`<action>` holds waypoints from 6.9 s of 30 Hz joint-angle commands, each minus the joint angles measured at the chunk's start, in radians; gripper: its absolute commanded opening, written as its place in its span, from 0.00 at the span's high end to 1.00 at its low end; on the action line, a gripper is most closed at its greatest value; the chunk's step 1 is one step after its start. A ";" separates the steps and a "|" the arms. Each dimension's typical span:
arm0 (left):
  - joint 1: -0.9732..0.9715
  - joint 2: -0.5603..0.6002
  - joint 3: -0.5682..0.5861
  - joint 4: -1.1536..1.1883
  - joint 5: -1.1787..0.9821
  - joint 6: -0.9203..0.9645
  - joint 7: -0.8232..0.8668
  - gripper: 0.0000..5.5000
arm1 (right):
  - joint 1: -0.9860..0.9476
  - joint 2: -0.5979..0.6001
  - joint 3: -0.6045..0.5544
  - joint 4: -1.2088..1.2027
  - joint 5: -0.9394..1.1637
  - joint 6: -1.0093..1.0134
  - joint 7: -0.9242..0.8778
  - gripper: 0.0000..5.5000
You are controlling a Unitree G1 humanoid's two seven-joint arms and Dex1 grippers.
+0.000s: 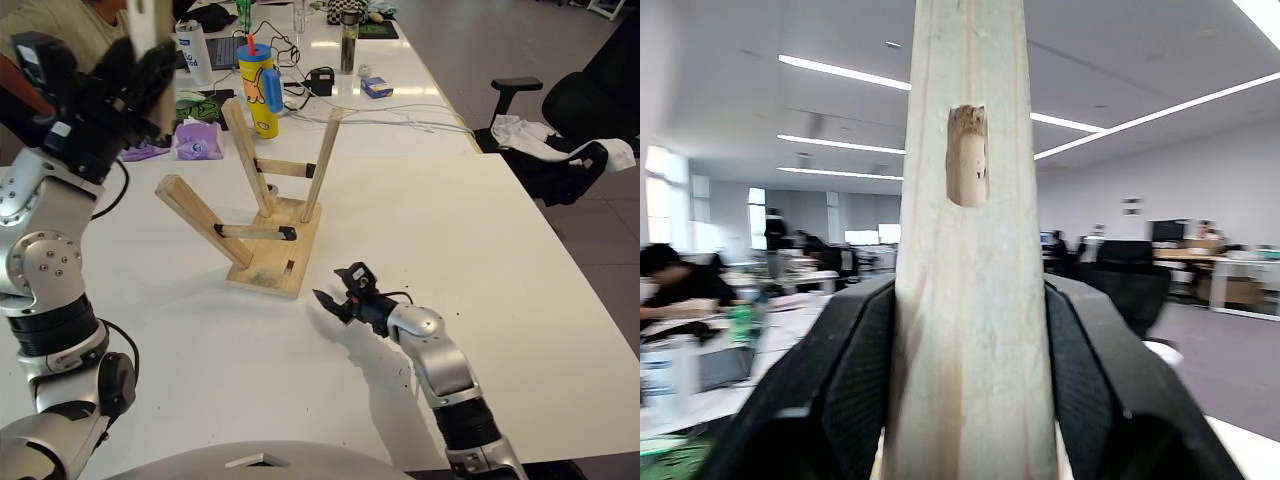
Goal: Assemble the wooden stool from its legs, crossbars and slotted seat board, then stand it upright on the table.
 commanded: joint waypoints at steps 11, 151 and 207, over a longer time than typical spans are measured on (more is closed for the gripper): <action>0.212 -0.013 -0.206 -0.050 -0.470 0.333 -0.183 0.63 | -0.223 -0.177 -0.468 -0.067 1.119 0.564 0.119 0.10; 0.565 0.144 -0.496 0.412 0.508 -0.172 -0.247 0.38 | -0.751 -0.031 0.276 0.681 -0.061 -0.207 0.503 0.63; 0.916 -0.171 -0.333 0.095 0.388 -0.575 -0.011 0.38 | -0.406 0.238 -0.169 0.276 0.025 -0.156 -0.468 0.69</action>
